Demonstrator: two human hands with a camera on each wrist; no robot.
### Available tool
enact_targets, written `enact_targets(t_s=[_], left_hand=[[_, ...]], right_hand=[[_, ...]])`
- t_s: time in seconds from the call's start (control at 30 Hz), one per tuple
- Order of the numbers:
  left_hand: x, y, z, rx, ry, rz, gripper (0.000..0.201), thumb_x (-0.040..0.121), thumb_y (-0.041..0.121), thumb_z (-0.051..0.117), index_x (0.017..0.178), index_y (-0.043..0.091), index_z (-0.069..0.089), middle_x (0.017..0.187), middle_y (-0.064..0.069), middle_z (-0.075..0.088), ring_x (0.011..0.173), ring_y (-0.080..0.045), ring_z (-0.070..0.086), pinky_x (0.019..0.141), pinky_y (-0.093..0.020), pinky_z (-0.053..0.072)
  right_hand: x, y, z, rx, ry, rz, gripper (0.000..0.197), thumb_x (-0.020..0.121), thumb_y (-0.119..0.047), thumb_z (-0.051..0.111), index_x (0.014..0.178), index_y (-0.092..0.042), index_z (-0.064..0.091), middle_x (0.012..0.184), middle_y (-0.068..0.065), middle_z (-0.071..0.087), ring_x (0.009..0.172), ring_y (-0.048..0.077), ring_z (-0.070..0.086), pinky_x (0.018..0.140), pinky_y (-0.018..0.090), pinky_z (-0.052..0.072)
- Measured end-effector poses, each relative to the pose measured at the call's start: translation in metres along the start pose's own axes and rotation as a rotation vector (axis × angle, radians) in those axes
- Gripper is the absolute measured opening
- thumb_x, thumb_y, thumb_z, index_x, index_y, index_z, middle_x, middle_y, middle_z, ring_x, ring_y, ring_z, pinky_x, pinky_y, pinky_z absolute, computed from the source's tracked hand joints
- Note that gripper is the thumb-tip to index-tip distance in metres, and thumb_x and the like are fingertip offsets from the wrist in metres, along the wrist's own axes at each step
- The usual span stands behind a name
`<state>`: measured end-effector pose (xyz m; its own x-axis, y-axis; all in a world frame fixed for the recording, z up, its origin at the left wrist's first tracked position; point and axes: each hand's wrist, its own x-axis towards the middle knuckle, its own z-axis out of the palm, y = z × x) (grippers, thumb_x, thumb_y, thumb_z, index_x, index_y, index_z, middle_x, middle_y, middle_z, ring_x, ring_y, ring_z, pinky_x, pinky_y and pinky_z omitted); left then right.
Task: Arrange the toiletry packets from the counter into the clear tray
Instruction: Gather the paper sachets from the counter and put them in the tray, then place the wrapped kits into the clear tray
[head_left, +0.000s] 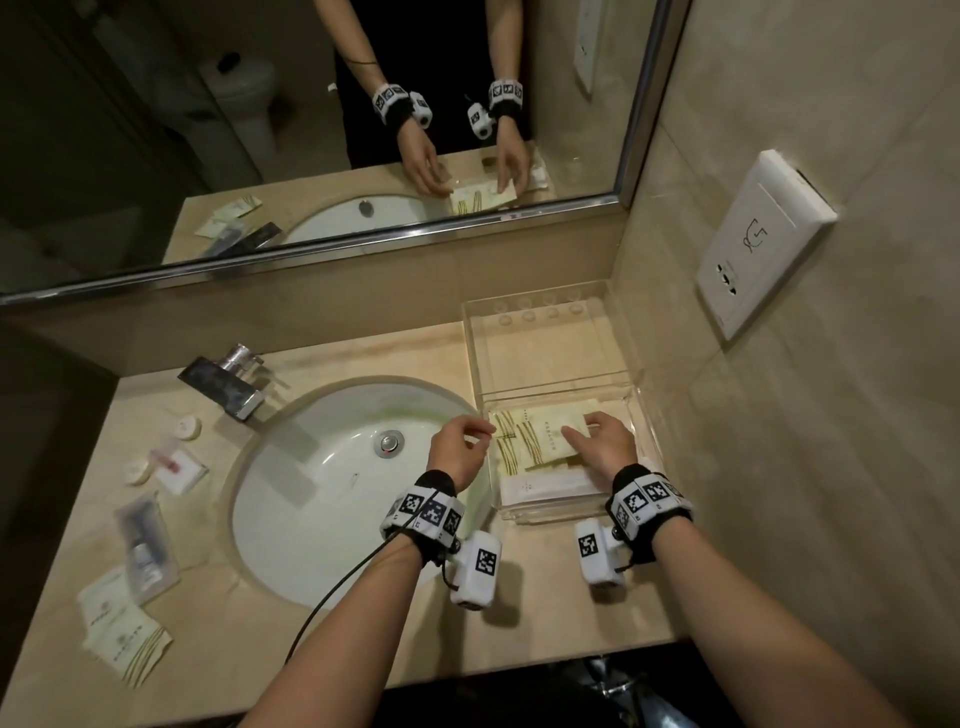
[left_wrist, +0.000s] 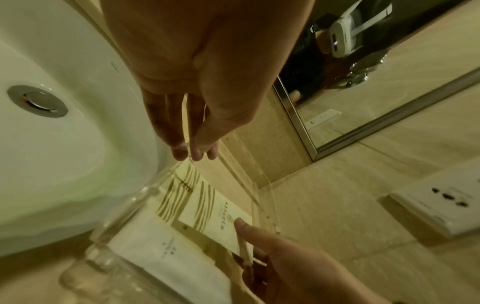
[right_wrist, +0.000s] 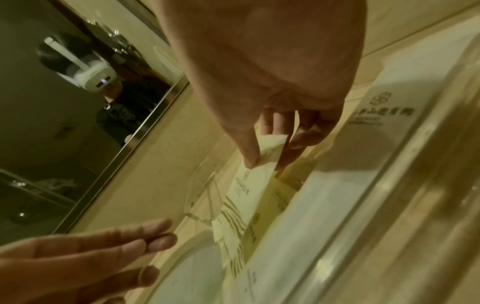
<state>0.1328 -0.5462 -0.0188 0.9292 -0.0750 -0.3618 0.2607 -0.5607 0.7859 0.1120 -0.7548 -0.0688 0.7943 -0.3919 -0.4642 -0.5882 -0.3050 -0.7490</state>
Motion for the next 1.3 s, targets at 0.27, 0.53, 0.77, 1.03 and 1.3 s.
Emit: enact_targets(t_s=[0.27, 0.53, 0.77, 1.03, 1.3], left_hand=[[-0.011, -0.006, 0.008, 0.235, -0.113, 0.044, 0.029, 0.093, 0.004, 0.049, 0.108, 0.016, 0.070, 0.120, -0.002, 0.066, 0.107, -0.024, 0.062, 0.100, -0.034, 0.047], [-0.012, -0.014, 0.019, 0.365, -0.203, 0.162, 0.037, 0.092, 0.000, 0.047, 0.120, 0.014, 0.065, 0.135, -0.002, 0.057, 0.126, -0.019, 0.052, 0.109, -0.028, 0.037], [-0.007, -0.019, 0.027, 0.518, -0.275, 0.181, 0.054, 0.091, -0.002, 0.043, 0.139, 0.022, 0.048, 0.153, 0.004, 0.037, 0.136, -0.024, 0.039, 0.114, -0.036, 0.032], [-0.003, -0.022, 0.034, 0.712, -0.348, 0.156, 0.064, 0.090, -0.001, 0.040, 0.146, 0.029, 0.035, 0.158, 0.011, 0.024, 0.130, -0.030, 0.039, 0.107, -0.043, 0.040], [0.001, -0.025, 0.029, 0.549, -0.291, 0.189, 0.052, 0.091, -0.001, 0.042, 0.135, 0.023, 0.051, 0.151, 0.003, 0.040, 0.131, -0.026, 0.043, 0.113, -0.038, 0.034]], right_hand=[[-0.006, -0.004, 0.024, -0.186, -0.043, 0.006, 0.051, 0.082, -0.032, 0.075, 0.122, -0.005, 0.058, 0.123, 0.013, 0.063, 0.113, 0.029, 0.059, 0.097, 0.037, 0.048], [-0.006, -0.008, 0.026, -0.324, -0.049, -0.050, 0.047, 0.080, -0.033, 0.077, 0.115, -0.006, 0.059, 0.116, 0.012, 0.065, 0.105, 0.029, 0.062, 0.086, 0.035, 0.050], [-0.012, -0.008, 0.026, -0.308, 0.047, -0.085, 0.040, 0.081, -0.032, 0.075, 0.106, -0.010, 0.052, 0.109, 0.009, 0.058, 0.097, 0.028, 0.061, 0.081, 0.038, 0.051], [-0.013, -0.007, 0.025, -0.324, 0.043, -0.069, 0.028, 0.088, -0.022, 0.067, 0.108, -0.007, 0.053, 0.108, 0.010, 0.066, 0.097, 0.029, 0.065, 0.082, 0.037, 0.053], [-0.015, -0.010, 0.022, -0.334, 0.034, -0.046, 0.034, 0.087, -0.025, 0.068, 0.110, -0.006, 0.052, 0.111, 0.012, 0.063, 0.100, 0.031, 0.063, 0.083, 0.038, 0.053]])
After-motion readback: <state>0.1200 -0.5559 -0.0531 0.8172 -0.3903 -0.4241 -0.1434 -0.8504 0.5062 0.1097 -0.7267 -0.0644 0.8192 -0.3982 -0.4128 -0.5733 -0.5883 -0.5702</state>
